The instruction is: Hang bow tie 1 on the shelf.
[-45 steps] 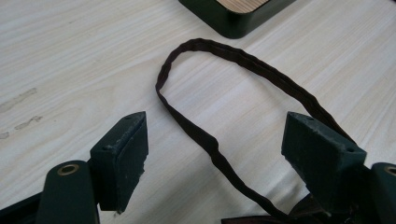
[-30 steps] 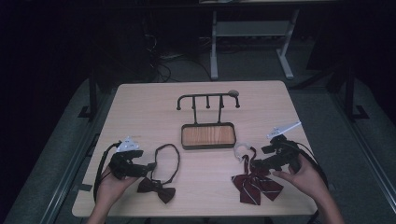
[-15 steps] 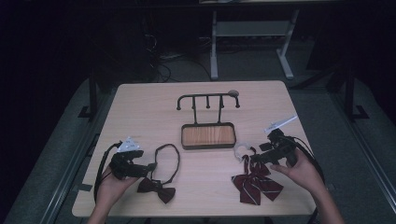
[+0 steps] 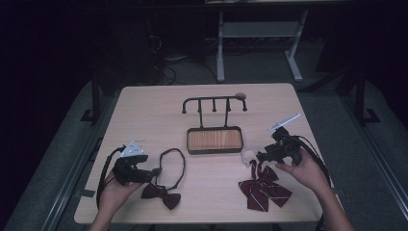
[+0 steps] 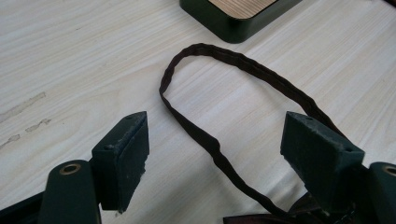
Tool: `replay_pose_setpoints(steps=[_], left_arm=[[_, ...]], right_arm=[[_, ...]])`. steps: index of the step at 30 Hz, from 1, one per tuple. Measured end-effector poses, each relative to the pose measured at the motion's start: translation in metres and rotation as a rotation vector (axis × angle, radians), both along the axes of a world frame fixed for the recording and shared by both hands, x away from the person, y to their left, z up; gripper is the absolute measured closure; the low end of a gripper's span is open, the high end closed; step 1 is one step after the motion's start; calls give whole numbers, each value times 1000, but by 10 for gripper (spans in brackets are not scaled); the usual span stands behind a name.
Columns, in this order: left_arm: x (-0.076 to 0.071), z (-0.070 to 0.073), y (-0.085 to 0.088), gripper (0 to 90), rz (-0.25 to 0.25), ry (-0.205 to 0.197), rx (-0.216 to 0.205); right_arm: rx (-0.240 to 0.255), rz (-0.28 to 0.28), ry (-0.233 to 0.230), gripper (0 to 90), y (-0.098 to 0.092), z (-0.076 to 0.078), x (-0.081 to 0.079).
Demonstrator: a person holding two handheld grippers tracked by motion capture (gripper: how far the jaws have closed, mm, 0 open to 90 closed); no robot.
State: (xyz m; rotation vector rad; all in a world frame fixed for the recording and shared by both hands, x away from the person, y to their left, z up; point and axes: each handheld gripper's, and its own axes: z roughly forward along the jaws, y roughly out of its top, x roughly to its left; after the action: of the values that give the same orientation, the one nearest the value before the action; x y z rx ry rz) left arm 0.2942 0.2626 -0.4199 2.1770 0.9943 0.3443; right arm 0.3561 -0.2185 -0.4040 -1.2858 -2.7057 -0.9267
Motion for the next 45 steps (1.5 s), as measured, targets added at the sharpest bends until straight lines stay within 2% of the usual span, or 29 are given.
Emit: replay_pose_setpoints(steps=[6, 11, 23, 28, 30, 32, 38, 45], left_arm=[[1, -1, 1, 240, 6, 4, -5], [1, 0, 1, 240, -2, 1, 3], [0, 0, 1, 240, 7, 7, -13], [1, 0, 0, 240, 1, 2, -10], [0, 0, 0, 241, 1, 2, -14], [0, 0, 0, 241, 6, 4, -23], [1, 0, 0, 241, -2, 3, -12], [0, -1, 0, 241, 3, 4, -22]], right_arm=[[-34, -14, 24, 432, 2, -6, 6], [-37, -22, 33, 454, 3, -10, 14], [-181, 6, 19, 518, 21, -18, 32], [-195, 6, 9, 566, 24, -21, 36], [-232, 5, 12, 587, 26, -26, 39], [-247, 10, 3, 599, 26, -27, 40], [-280, 16, -3, 649, 27, -31, 42], [-321, 38, -9, 718, 31, -35, 41]])
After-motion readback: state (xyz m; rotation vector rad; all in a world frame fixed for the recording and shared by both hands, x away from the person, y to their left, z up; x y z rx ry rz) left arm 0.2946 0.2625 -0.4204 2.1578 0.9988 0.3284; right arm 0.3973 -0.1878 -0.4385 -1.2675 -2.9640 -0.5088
